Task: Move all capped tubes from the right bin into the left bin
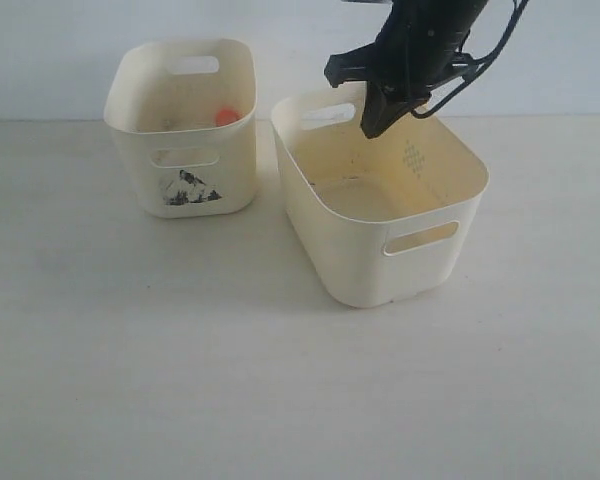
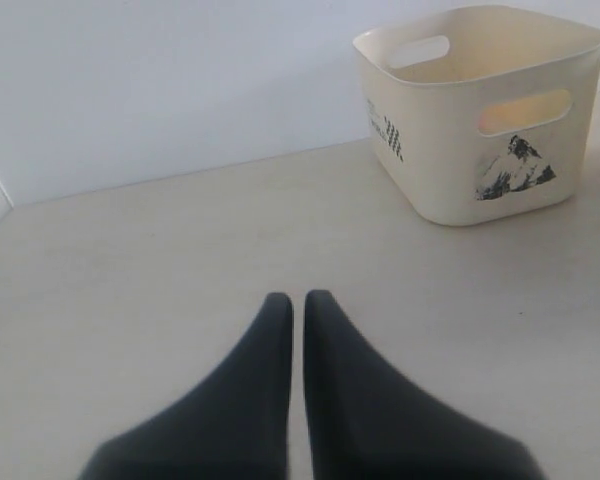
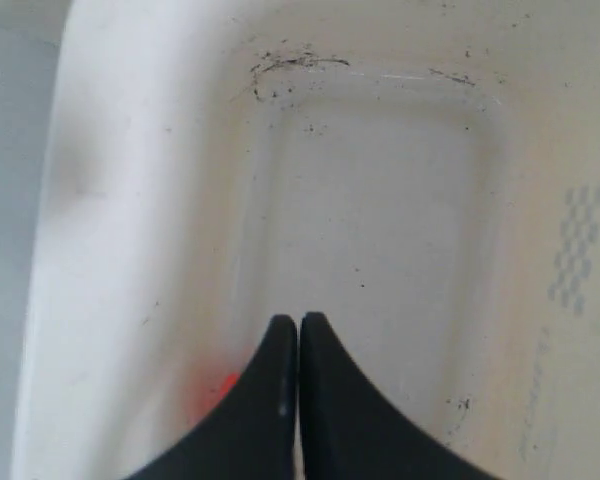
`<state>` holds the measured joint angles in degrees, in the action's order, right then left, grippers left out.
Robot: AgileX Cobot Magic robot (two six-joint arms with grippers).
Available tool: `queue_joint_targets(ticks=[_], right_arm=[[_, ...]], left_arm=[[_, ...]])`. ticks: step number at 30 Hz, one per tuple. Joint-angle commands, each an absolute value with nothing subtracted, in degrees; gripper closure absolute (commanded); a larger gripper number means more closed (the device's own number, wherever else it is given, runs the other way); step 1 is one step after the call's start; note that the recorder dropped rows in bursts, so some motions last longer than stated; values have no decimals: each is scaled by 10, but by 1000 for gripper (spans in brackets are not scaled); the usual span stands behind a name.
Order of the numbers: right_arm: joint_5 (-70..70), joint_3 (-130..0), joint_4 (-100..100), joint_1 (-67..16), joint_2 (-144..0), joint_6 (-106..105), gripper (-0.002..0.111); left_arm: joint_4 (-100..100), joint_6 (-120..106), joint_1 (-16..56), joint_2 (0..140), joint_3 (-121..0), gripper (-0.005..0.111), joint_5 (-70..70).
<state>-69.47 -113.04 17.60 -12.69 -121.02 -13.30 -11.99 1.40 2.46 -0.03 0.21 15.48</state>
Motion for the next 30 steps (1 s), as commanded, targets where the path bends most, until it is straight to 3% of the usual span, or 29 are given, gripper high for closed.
queue_joint_targets(ticks=[1,7,30], right_arm=[[-700,-1133,216,-111,-1206,-191,109],[-700,-1133,327,-90,-1206,-239,109],[-700,-1133,325,-63,-1207,-229,109]], left_arm=[[-118,22,25,0,0,102,150],[-118,22,25,0,0,102,150],[-118,22,25,0,0,102,150]])
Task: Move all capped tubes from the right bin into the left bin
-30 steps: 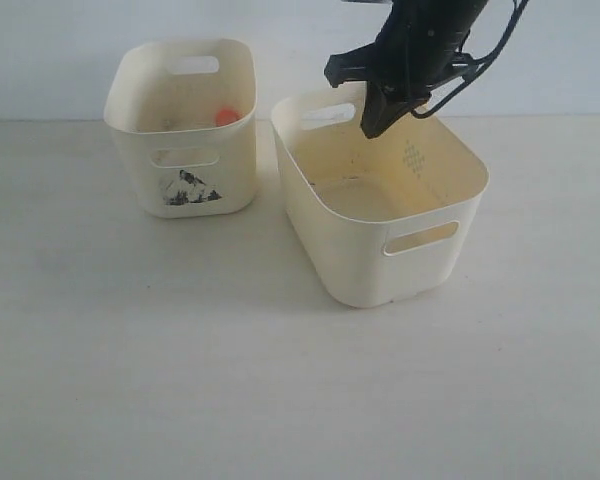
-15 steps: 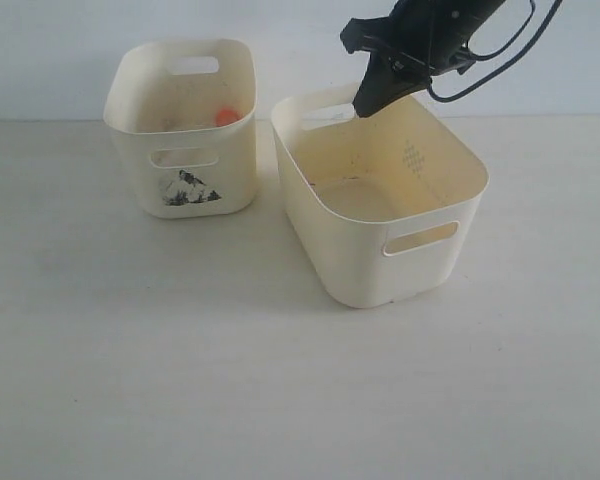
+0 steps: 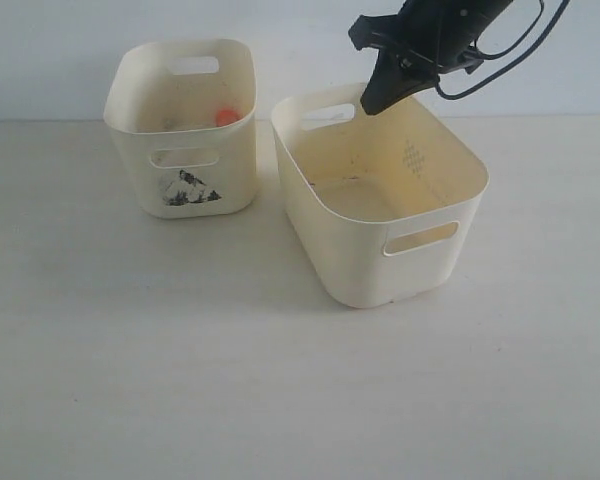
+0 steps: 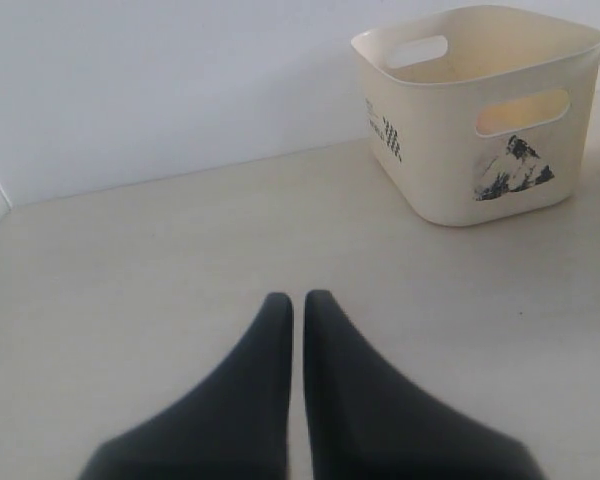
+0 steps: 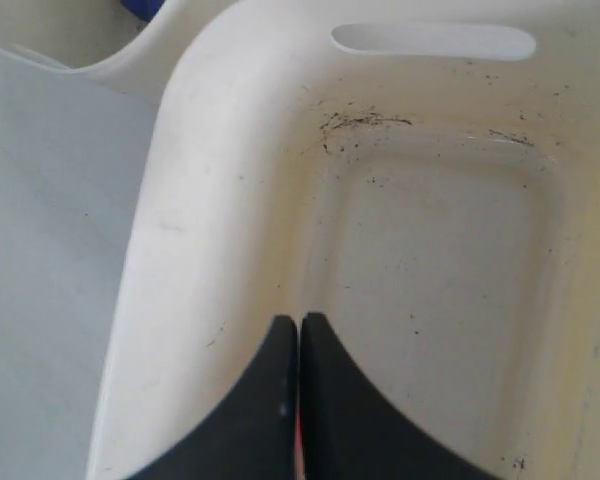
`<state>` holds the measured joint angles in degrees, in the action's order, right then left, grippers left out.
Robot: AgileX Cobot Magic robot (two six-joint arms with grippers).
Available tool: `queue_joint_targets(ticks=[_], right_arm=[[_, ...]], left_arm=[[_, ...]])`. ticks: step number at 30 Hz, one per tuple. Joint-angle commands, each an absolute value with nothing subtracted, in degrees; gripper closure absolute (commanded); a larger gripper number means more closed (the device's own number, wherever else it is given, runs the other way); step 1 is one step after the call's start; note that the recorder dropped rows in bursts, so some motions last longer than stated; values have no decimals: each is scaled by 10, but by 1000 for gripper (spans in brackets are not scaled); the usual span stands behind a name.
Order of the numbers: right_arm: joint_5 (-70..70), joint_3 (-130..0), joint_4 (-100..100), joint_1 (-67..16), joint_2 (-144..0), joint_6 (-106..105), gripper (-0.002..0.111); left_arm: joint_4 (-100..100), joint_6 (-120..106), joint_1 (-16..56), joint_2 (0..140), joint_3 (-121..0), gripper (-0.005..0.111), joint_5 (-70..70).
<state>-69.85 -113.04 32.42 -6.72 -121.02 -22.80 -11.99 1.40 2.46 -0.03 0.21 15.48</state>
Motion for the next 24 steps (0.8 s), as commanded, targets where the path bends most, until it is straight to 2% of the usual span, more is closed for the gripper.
queue_joint_targets(ticks=[1,15,24], right_arm=[[-700,-1133,325,-63,-1207,-229,109],[-700,-1132,325,-63,-1207,-241,109],[-700,-1086,325,-63,-1207,-241,109]], left_arm=[[-118,22,25,0,0,102,150],[-118,22,25,0,0,102,150],[-118,22,25,0,0,102,150]])
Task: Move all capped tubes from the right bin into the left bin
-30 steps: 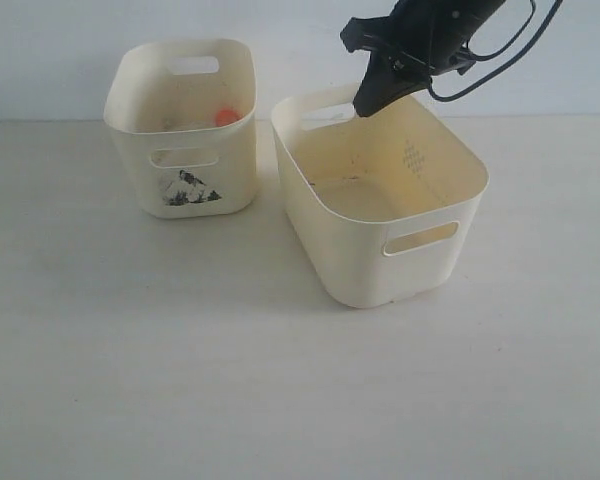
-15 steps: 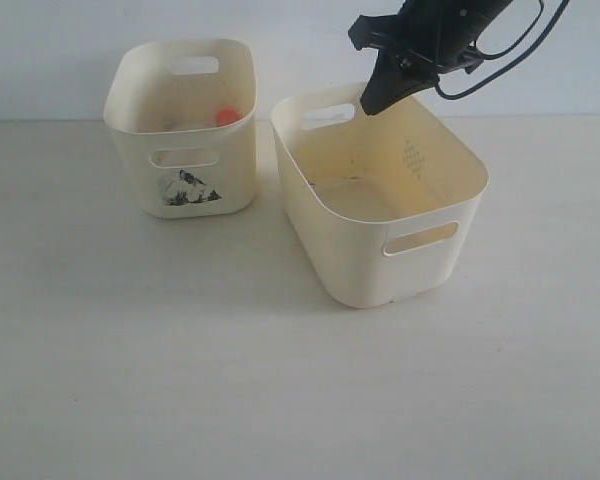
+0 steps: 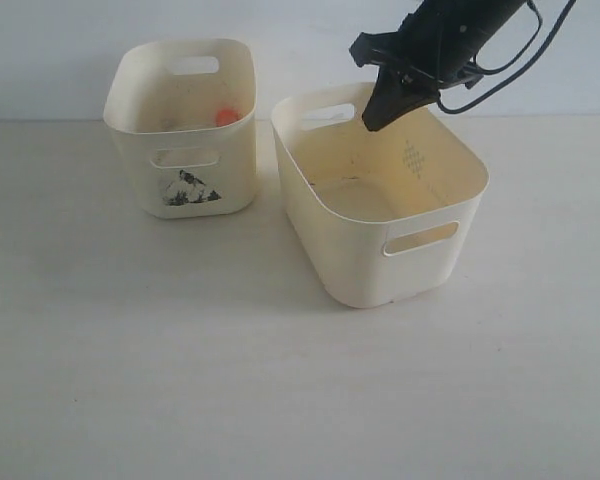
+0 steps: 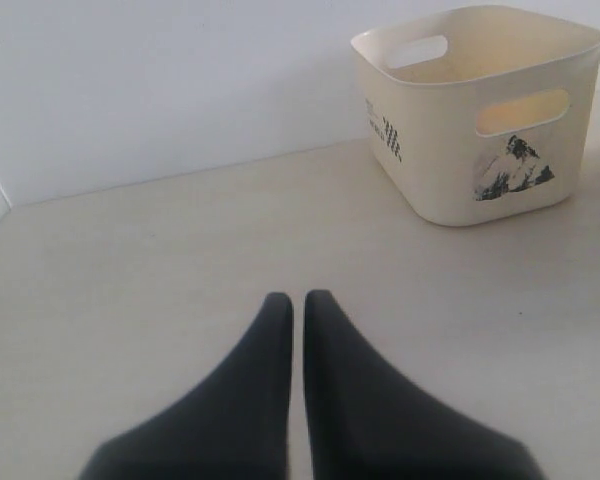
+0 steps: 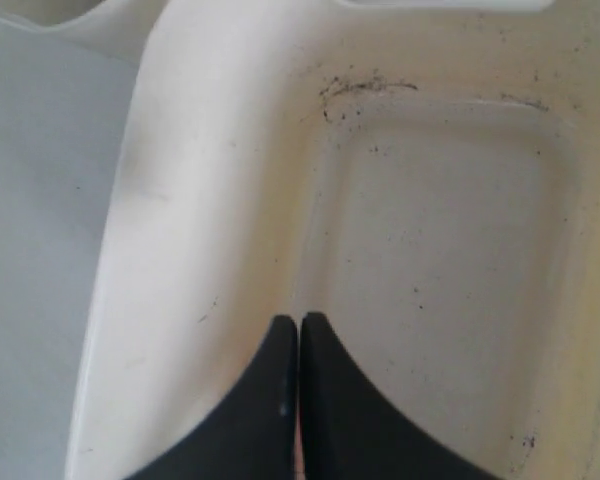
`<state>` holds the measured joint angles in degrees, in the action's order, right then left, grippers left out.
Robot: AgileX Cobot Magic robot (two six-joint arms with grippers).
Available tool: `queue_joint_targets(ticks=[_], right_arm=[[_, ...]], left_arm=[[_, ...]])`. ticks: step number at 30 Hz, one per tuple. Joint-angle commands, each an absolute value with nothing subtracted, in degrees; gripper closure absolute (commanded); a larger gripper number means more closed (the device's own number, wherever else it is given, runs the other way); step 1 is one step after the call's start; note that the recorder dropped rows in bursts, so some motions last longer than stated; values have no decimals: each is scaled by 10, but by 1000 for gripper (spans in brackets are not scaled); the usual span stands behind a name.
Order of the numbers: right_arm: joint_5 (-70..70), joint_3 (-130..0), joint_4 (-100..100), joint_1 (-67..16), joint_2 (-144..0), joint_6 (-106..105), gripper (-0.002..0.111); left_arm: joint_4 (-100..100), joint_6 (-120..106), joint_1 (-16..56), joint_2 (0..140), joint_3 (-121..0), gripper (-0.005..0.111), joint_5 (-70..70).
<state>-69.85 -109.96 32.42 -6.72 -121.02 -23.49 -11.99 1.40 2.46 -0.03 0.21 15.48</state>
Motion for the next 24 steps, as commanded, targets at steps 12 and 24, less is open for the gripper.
queue_joint_targets(ticks=[12,24], right_arm=[[-700,-1086,325,-64,-1206,-240,109],[-700,-1086,325,-65,-1206,-216,109]], left_arm=[[-118,22,25,0,0,102,150],[-118,22,25,0,0,102,150]])
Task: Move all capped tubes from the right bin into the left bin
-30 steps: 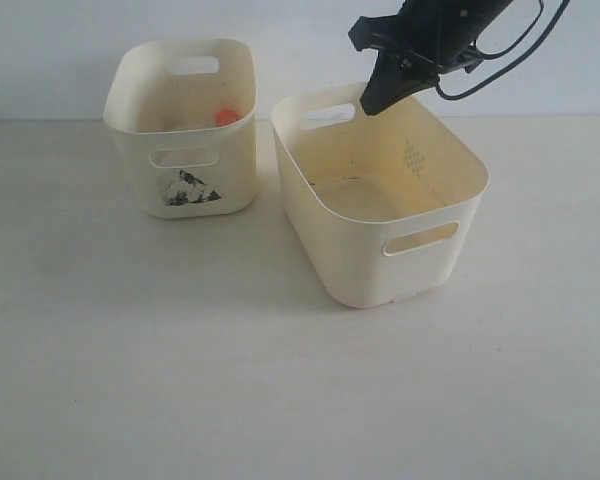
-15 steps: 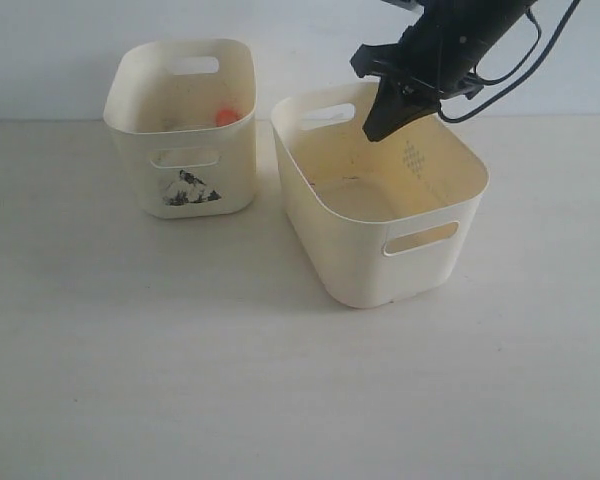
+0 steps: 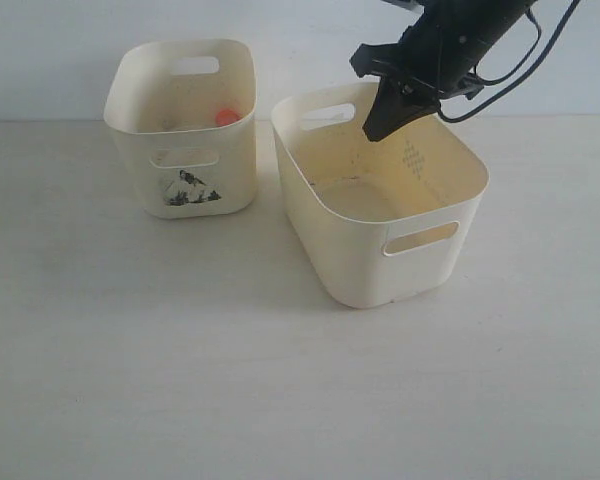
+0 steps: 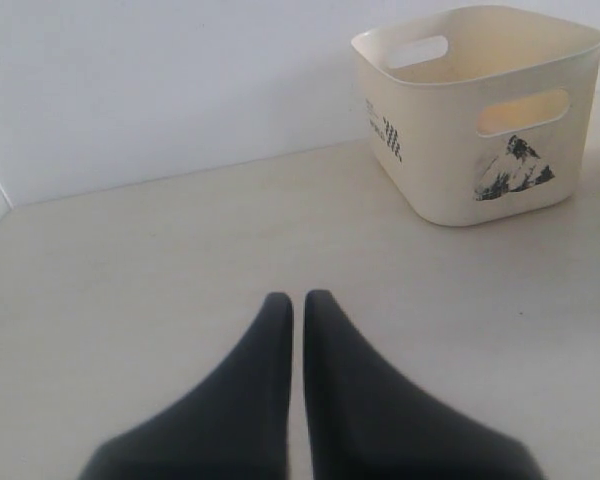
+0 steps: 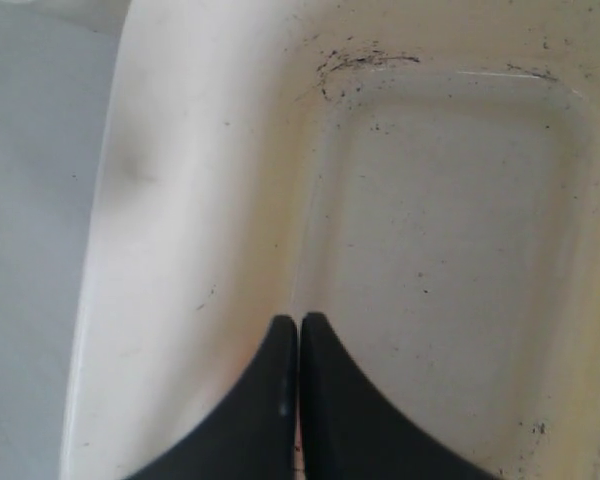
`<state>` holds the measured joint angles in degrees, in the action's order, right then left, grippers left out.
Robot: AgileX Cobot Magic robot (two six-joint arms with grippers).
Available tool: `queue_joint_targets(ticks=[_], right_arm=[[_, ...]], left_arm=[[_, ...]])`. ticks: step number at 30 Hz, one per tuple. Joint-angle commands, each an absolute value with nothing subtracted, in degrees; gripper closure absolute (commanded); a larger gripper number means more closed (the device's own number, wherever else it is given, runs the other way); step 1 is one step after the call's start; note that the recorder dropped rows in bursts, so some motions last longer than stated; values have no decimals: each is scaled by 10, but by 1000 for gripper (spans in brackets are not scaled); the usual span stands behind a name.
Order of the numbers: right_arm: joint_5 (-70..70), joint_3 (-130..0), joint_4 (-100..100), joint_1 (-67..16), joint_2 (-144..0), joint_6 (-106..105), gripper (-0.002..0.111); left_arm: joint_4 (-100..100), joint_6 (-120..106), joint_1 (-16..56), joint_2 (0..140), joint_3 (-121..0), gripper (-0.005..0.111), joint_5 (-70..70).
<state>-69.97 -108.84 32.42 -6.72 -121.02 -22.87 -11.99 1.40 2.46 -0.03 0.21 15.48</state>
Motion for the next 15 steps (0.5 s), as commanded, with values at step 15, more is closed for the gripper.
queue_joint_targets(ticks=[15], right_arm=[[-700,-1086,173,-113,-1206,-134,109]], left_arm=[[-118,22,25,0,0,102,150]])
